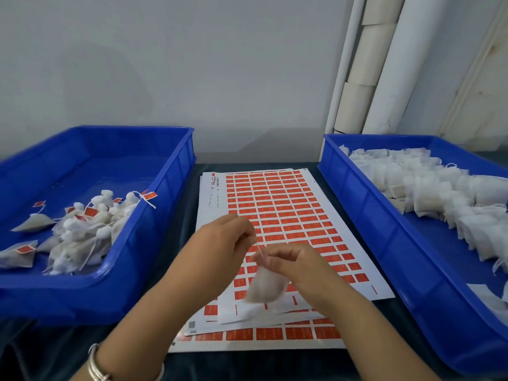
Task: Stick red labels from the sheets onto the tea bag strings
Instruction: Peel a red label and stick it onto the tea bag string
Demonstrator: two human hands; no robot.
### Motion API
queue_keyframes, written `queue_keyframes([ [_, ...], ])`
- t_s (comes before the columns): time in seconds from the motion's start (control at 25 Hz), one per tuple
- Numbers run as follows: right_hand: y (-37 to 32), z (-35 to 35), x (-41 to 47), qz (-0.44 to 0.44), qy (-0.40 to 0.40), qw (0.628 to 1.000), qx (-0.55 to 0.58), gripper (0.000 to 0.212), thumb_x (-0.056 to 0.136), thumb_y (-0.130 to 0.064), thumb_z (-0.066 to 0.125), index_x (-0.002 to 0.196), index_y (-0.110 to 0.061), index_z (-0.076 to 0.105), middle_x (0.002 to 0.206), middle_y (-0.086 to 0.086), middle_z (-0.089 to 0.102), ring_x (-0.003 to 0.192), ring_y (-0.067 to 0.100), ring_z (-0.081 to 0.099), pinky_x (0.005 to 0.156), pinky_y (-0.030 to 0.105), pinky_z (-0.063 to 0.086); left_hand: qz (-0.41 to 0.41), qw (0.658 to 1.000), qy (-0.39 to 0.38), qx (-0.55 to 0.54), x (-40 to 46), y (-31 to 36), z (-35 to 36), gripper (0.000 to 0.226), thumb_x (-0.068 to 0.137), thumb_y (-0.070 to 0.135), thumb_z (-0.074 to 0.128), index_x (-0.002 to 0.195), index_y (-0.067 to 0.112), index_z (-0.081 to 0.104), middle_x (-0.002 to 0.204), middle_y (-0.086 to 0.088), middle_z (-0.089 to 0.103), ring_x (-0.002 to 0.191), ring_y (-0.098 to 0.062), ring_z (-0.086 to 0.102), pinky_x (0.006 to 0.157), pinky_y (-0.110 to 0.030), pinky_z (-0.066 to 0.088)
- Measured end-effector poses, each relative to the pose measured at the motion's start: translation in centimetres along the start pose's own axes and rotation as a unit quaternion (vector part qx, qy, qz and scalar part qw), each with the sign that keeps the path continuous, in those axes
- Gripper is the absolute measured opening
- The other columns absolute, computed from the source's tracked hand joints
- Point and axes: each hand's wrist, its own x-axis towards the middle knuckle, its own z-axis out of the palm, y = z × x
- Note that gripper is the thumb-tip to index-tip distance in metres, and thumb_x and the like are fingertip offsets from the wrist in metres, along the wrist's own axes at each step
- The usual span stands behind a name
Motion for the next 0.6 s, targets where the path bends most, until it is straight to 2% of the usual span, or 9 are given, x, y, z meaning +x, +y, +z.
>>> queue_keyframes([
  [0.08,0.5,-0.4,-0.2,0.009,-0.01,1.0,0.013,0.022,0.064,-0.053,0.066,0.082,-0.041,0.075,0.091,-0.032,0.067,0.082,-0.015,0.059,0.065,0.013,0.036,-0.015,0.999,0.035,0.001,0.2,-0.6,-0.4,0.011,0.092,0.027,0.052,0.089,0.037,0.048,0.081,0.029,0.043,0.075,0.005,0.05,0.066,-0.003,0.037],
  [0.12,0.7,-0.6,-0.2,0.015,-0.009,1.0,0.007,0.017,0.069,-0.05,0.066,0.081,-0.042,0.075,0.091,-0.034,0.067,0.08,-0.021,0.056,0.066,0.013,0.035,-0.025,0.998,0.058,-0.001,0.3,-0.8,-0.4,0.012,0.092,0.025,0.053,0.089,0.037,0.048,0.079,0.031,0.041,0.073,0.007,0.049,0.064,-0.002,0.036],
  [0.16,1.0,-0.8,-0.2,0.018,-0.01,1.0,0.0,0.01,0.075,-0.046,0.066,0.079,-0.043,0.075,0.09,-0.036,0.066,0.08,-0.024,0.054,0.067,0.013,0.034,-0.038,0.996,0.081,-0.007,0.3,-1.0,-0.3,0.013,0.091,0.024,0.054,0.088,0.036,0.049,0.079,0.032,0.041,0.073,0.007,0.049,0.062,-0.002,0.034],
  [0.24,1.5,-0.9,-0.1,0.018,-0.014,1.0,-0.019,0.017,0.088,-0.037,0.06,0.079,-0.038,0.075,0.09,-0.036,0.066,0.081,-0.025,0.052,0.07,0.014,0.032,-0.067,0.991,0.109,-0.025,0.4,-1.2,0.5,0.013,0.09,0.022,0.055,0.088,0.034,0.051,0.079,0.033,0.042,0.072,0.006,0.05,0.062,-0.002,0.033],
  [0.36,2.4,-0.7,0.3,0.027,-0.025,0.998,-0.041,0.013,0.091,-0.028,0.06,0.081,-0.027,0.069,0.083,-0.021,0.071,0.08,-0.009,0.062,0.079,0.017,0.04,-0.111,0.984,0.126,-0.055,0.7,-1.5,1.9,0.012,0.09,0.023,0.056,0.088,0.034,0.052,0.078,0.03,0.045,0.073,0.002,0.052,0.063,-0.005,0.034],
  [0.44,2.5,-0.7,0.3,0.045,-0.009,0.998,-0.052,0.006,0.081,-0.026,0.072,0.082,-0.03,0.067,0.076,-0.021,0.069,0.073,-0.002,0.066,0.063,0.014,0.05,-0.141,0.976,0.147,-0.073,0.9,-1.9,2.3,0.013,0.09,0.024,0.057,0.087,0.035,0.051,0.078,0.028,0.047,0.072,0.001,0.053,0.06,-0.005,0.033],
  [0.48,2.6,-0.8,0.2,0.054,-0.005,0.997,-0.057,0.009,0.078,-0.026,0.075,0.083,-0.03,0.068,0.074,-0.02,0.068,0.07,-0.001,0.067,0.055,0.013,0.05,-0.154,0.972,0.159,-0.082,1.1,-2.1,2.3,0.014,0.089,0.025,0.058,0.085,0.036,0.05,0.077,0.028,0.048,0.071,0.001,0.053,0.06,-0.005,0.033],
  [0.52,2.7,-0.9,0.3,0.062,-0.002,0.996,-0.062,0.008,0.078,-0.026,0.075,0.082,-0.029,0.069,0.072,-0.017,0.068,0.069,0.001,0.067,0.054,0.014,0.05,-0.167,0.967,0.168,-0.09,1.1,-2.3,2.5,0.015,0.089,0.026,0.058,0.083,0.037,0.05,0.077,0.027,0.05,0.07,0.001,0.054,0.059,-0.006,0.033],
  [0.6,2.6,-1.2,0.1,0.067,-0.011,0.997,-0.029,0.004,0.082,-0.026,0.07,0.079,-0.024,0.072,0.072,-0.009,0.07,0.069,0.008,0.068,0.067,0.024,0.052,-0.215,0.956,0.166,-0.113,1.1,-2.9,3.0,0.018,0.089,0.028,0.058,0.076,0.037,0.051,0.076,0.023,0.054,0.068,-0.001,0.056,0.057,-0.007,0.034],
])
